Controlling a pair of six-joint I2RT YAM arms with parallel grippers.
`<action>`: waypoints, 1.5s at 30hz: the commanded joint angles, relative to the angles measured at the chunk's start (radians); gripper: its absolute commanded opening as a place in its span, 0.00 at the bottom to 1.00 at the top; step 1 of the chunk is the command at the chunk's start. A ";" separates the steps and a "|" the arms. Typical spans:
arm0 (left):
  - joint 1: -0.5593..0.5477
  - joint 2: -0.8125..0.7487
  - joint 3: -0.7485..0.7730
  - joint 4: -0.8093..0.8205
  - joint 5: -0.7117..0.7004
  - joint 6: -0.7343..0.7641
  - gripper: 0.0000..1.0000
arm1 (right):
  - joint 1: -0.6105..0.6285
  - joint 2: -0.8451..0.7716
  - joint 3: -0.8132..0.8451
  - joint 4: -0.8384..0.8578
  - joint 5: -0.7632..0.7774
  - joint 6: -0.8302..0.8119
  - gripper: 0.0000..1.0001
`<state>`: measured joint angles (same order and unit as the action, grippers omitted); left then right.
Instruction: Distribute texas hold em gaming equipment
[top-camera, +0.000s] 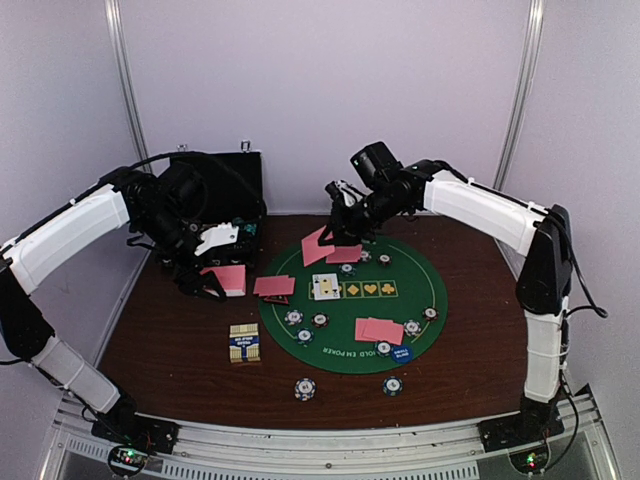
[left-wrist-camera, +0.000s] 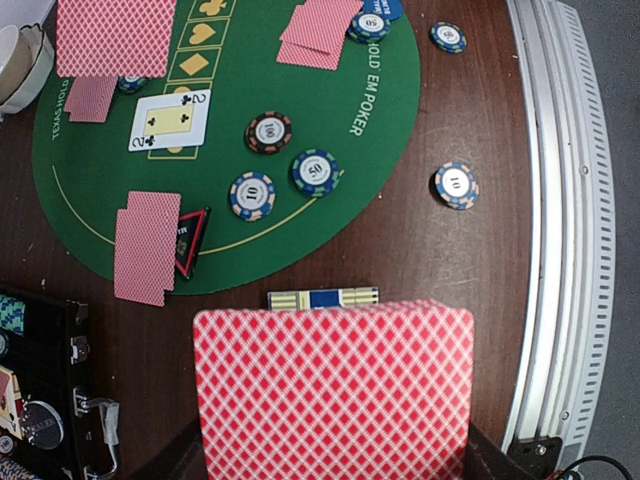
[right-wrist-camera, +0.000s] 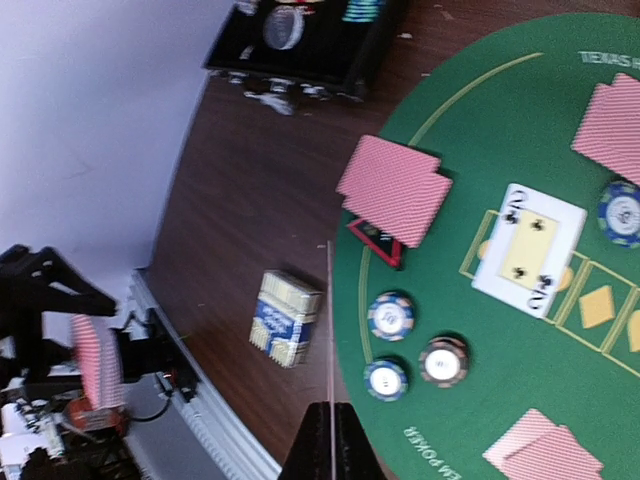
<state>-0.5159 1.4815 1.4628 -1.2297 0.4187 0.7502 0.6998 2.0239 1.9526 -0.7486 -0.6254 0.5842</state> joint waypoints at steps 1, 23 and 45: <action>0.007 -0.018 0.022 0.008 0.014 0.005 0.25 | 0.024 0.090 0.117 -0.330 0.348 -0.312 0.00; 0.007 -0.006 0.030 0.007 0.011 0.006 0.24 | 0.296 0.203 -0.207 0.297 1.379 -1.185 0.00; 0.007 -0.016 0.022 0.007 0.008 0.005 0.24 | 0.296 0.257 -0.300 0.387 1.322 -1.200 0.15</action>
<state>-0.5159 1.4815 1.4628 -1.2320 0.4152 0.7502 0.9974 2.2715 1.6794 -0.3702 0.6914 -0.6300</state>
